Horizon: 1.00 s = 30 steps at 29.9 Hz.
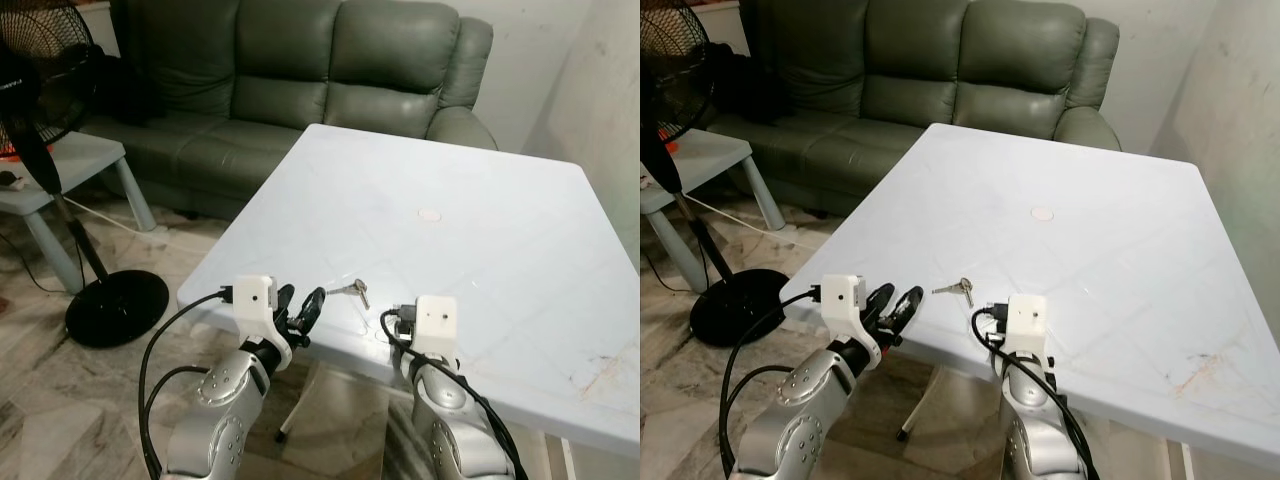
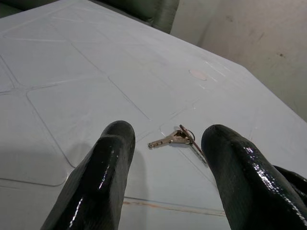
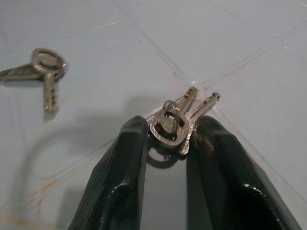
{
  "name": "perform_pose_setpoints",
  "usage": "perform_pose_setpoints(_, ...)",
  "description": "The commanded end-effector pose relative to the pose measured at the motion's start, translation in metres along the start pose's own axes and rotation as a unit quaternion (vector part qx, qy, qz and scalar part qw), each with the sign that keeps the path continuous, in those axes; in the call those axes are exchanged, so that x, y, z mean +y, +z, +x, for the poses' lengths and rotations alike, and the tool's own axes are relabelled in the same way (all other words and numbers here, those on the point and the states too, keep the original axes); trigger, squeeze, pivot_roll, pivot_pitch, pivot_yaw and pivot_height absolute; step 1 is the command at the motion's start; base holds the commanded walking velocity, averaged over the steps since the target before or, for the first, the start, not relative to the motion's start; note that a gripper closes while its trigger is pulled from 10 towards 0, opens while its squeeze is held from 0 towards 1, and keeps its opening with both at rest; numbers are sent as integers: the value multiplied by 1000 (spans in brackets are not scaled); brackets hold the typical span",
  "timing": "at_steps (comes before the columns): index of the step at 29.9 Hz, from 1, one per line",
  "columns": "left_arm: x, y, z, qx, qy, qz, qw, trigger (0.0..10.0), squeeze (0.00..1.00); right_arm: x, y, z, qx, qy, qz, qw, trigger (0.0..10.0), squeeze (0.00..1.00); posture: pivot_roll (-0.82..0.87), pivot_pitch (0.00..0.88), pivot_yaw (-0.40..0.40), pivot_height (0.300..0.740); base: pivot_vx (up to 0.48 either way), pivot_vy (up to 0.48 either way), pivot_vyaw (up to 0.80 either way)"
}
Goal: Hang keys on a hook
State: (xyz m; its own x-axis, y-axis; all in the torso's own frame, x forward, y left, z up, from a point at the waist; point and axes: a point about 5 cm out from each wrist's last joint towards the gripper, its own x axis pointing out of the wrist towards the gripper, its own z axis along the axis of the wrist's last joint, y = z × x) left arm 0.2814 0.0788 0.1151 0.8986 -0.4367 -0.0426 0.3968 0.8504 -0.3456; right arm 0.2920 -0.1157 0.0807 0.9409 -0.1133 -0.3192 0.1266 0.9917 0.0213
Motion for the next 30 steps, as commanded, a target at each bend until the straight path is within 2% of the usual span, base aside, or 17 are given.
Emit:
perform_pose_setpoints(1, -11, 1, 5, -7, -9, -18, 1000, 10000, 0, 20, 2, -2, 3, 13, 46, 999, 10000, 0, 2, 28, -35, 740, 0, 0, 0)
perform_pose_setpoints(14, -12, 2, 6, -9, -9, -20, 1000, 10000, 0, 22, 4, 3, -2, 9, 52, 999, 10000, 0, 5, 27, -39, 740, 0, 0, 0)
perform_pose_setpoints(15, -12, 2, 6, -10, -9, -20, 1000, 10000, 0, 22, 4, 4, -1, 7, 51, 999, 7412, 0, 5, 26, -39, 740, 0, 0, 0)
perform_pose_setpoints(16, -12, 2, 6, -10, -9, -20, 1000, 10000, 0, 23, 3, 4, 0, 7, 50, 999, 7412, 0, 5, 26, -39, 740, 0, 0, 0)
perform_pose_setpoints(17, -12, 2, 6, -10, -9, -20, 1000, 10000, 0, 23, 3, 4, 1, 6, 48, 999, 6157, 0, 5, 26, -39, 740, 0, 0, 0)
perform_pose_setpoints(18, -12, 2, 6, -10, -9, -20, 1000, 10000, 0, 23, 3, 4, 1, 6, 47, 999, 6157, 0, 5, 26, -39, 740, 0, 0, 0)
perform_pose_setpoints(19, -12, 2, 6, -10, -9, -20, 1000, 10000, 0, 23, 3, 4, 0, 6, 47, 999, 4784, 0, 5, 26, -39, 740, 0, 0, 0)
perform_pose_setpoints(22, -12, 2, 6, -10, -9, -20, 1000, 10000, 0, 22, 2, 5, 0, 1, 44, 999, 4431, 0, 4, 26, -39, 740, 0, 0, 0)
perform_pose_setpoints(27, -12, 2, 6, -9, -10, -20, 1000, 10000, 0, 21, 1, 6, 0, -1, 42, 999, 4588, 0, 3, 26, -37, 740, 0, 0, 0)
perform_pose_setpoints(29, -12, 2, 6, -10, -11, -20, 1000, 10000, 0, 20, 0, 6, 1, -2, 39, 999, 4196, 0, 2, 27, -37, 740, 0, 0, 0)
perform_pose_setpoints(30, -12, 2, 6, -10, -11, -20, 1000, 10000, 0, 19, -1, 6, -1, -2, 40, 999, 2235, 0, 1, 27, -37, 740, 0, 0, 0)
